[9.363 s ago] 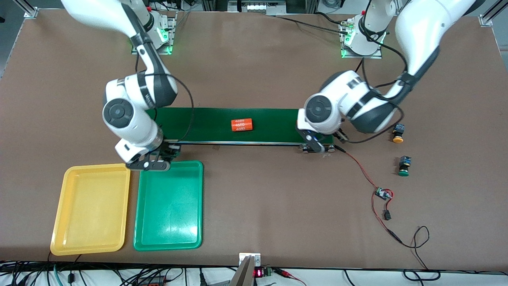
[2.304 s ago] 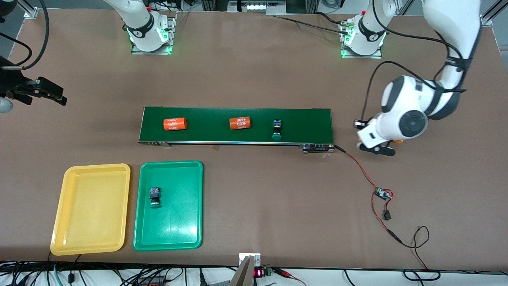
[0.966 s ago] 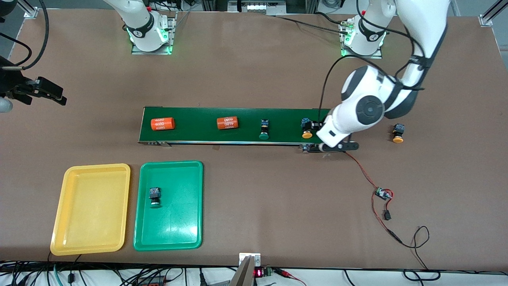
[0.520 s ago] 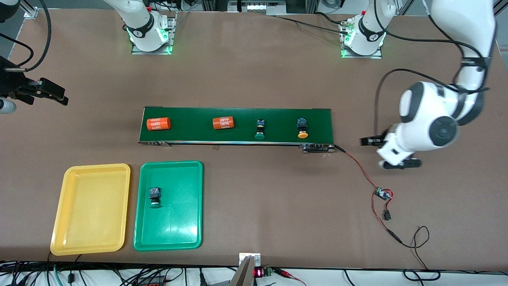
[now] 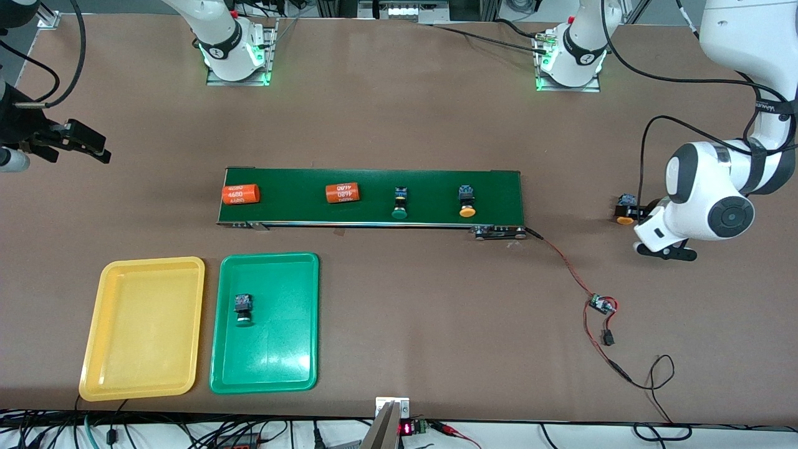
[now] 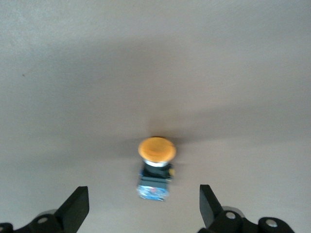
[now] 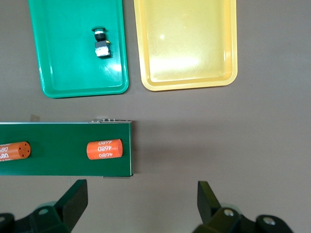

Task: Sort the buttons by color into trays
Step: 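Return the left gripper and grasp another yellow button, then place the yellow button on the belt while the right gripper reaches belt end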

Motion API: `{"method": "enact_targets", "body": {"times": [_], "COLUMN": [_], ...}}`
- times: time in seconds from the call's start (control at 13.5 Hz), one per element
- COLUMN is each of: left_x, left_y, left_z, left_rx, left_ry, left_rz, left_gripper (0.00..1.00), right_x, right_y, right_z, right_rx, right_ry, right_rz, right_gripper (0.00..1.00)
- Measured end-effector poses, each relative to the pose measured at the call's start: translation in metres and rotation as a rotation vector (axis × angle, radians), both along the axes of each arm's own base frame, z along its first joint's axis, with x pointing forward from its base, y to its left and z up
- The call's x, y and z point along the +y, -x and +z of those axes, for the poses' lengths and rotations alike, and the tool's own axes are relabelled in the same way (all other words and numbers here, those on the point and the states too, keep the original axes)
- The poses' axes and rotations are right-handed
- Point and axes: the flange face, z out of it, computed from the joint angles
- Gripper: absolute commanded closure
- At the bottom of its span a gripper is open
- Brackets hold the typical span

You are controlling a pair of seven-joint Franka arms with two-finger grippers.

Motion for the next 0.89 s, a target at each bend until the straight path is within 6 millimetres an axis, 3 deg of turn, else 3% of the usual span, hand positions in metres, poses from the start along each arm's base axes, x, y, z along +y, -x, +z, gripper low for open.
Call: {"method": "enact_targets", "body": {"times": [0.15,0.3,0.45,0.59,0.82,0.89], "left_x": [0.014,0.011,0.008,0.008,0.008,0.008], "left_y": [0.018,0.039,0.05,0.051,0.051,0.051], "left_z": [-0.027,-0.054,-0.064,-0.065,-0.064,-0.064], "left_rx": [-0.042,-0.072,-0.072,-0.074,-0.075,-0.075], "left_ry": [0.01,0.017,0.022,0.023,0.022,0.023], "left_rz": [-0.025,-0.037,-0.04,-0.041,-0.041,-0.041], "left_gripper": [0.0,0.0,0.02,0.48,0.79,0.82], "right_x": [-0.001,-0.001,-0.001,-0.002,-0.002,-0.002], "right_y": [0.003,0.003,0.003,0.003,0.003,0.002], "right_z": [0.003,0.001,-0.001,-0.004,-0.006,-0.008], "right_rx": [-0.005,-0.003,0.002,0.008,0.012,0.016], "right_ry": [0.003,0.004,0.004,0.004,0.004,0.004], "right_rz": [0.001,0.001,-0.002,-0.003,-0.005,-0.005], "right_gripper": [0.0,0.0,0.0,0.0,0.0,0.0]}}
